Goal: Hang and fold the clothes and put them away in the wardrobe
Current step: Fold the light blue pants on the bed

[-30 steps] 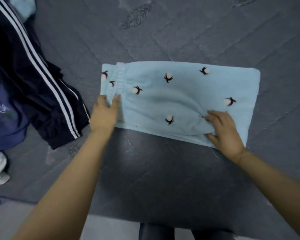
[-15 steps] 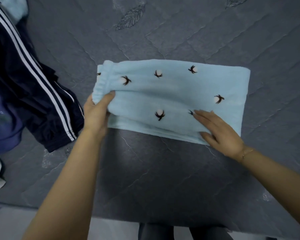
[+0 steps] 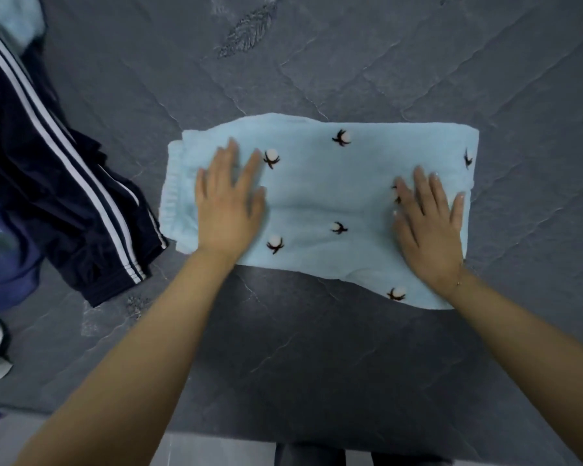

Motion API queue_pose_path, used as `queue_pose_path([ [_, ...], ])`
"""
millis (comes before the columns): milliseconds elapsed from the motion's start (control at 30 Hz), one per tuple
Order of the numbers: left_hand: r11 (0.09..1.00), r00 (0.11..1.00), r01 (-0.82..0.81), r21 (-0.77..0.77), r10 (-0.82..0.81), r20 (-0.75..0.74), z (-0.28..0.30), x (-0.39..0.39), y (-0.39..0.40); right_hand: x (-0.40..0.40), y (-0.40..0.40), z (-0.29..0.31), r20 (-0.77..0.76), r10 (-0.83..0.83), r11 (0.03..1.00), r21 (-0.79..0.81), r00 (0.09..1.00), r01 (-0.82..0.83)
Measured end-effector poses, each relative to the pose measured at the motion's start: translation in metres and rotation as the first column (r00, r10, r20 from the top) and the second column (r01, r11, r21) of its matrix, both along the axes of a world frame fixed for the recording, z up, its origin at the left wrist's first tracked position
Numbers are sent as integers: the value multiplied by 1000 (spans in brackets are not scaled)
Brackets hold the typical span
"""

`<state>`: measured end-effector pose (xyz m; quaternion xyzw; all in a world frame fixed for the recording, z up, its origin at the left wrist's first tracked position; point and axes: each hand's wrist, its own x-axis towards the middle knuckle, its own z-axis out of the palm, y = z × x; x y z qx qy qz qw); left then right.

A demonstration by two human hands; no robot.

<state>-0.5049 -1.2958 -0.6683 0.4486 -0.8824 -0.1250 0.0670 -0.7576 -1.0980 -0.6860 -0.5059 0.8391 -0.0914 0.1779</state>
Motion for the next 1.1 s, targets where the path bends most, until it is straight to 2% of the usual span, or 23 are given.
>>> queue_pose_path([
  [33, 997, 992, 70, 43, -74, 101, -12, -5, -2, -5, -1, -8, -10, -32, 996, 81, 999, 33],
  [100, 989, 953, 97, 114, -126, 276, -37, -7, -10, -13, 2, -24, -43, -18, 989, 149, 999, 24],
  [200, 985, 934, 89, 145, -134, 333, -58, -7, -21, -18, 2, -37, -57, 10, 991, 135, 998, -3],
  [300, 978, 914, 66, 197, -139, 381, -48, -14, -22, -19, 2, -38, -42, 14, 992, 127, 999, -9],
  [333, 974, 919, 33, 224, -117, 375, -40, -19, -17, -21, 2, -36, -12, 17, 994, 105, 1000, -15],
  [400, 961, 961, -46, 271, -32, 275, -21, -33, 1, -28, 6, -27, 167, -15, 999, -35, 986, 21],
  [433, 960, 985, -49, 276, 0, 173, -10, -42, 18, -32, 10, -21, 262, -44, 984, -153, 964, 87],
  [500, 968, 997, 45, 247, -27, -73, 8, -63, 69, -42, 23, -15, 328, -183, 885, -355, 927, 301],
  [533, 965, 983, 122, 233, -84, -164, 11, -73, 100, -51, 29, -14, 393, -300, 809, -379, 869, 450],
  [567, 956, 968, 194, 218, -151, -201, 11, -84, 132, -58, 31, -13, 514, -407, 722, -326, 755, 611],
  [600, 944, 963, 245, 221, -210, -169, 6, -97, 161, -64, 31, -9, 650, -482, 645, -190, 587, 740],
  [633, 935, 965, 261, 239, -250, -74, -1, -109, 187, -71, 31, -9, 748, -516, 615, -18, 418, 789],
  [667, 935, 964, 236, 263, -260, 60, -10, -121, 209, -78, 29, -7, 800, -515, 637, 118, 307, 762],
  [733, 955, 946, 105, 277, -181, 268, -28, -141, 236, -87, 22, -6, 857, -463, 710, 206, 227, 673],
  [833, 974, 940, -81, 213, 3, 341, -47, -164, 244, -92, 6, -8, 870, -468, 691, 249, 157, 679],
  [900, 978, 967, -129, 164, 88, 239, -47, -168, 245, -95, 2, -11, 850, -512, 664, 302, 121, 684],
  [1000, 981, 991, -130, 141, 134, -22, -40, -158, 247, -102, 11, -10, 872, -488, 674, 350, 36, 651],
  [1100, 949, 945, -161, 271, 228, -236, -24, -146, 257, -105, 36, 3, 869, -493, 671, 342, 51, 657],
])
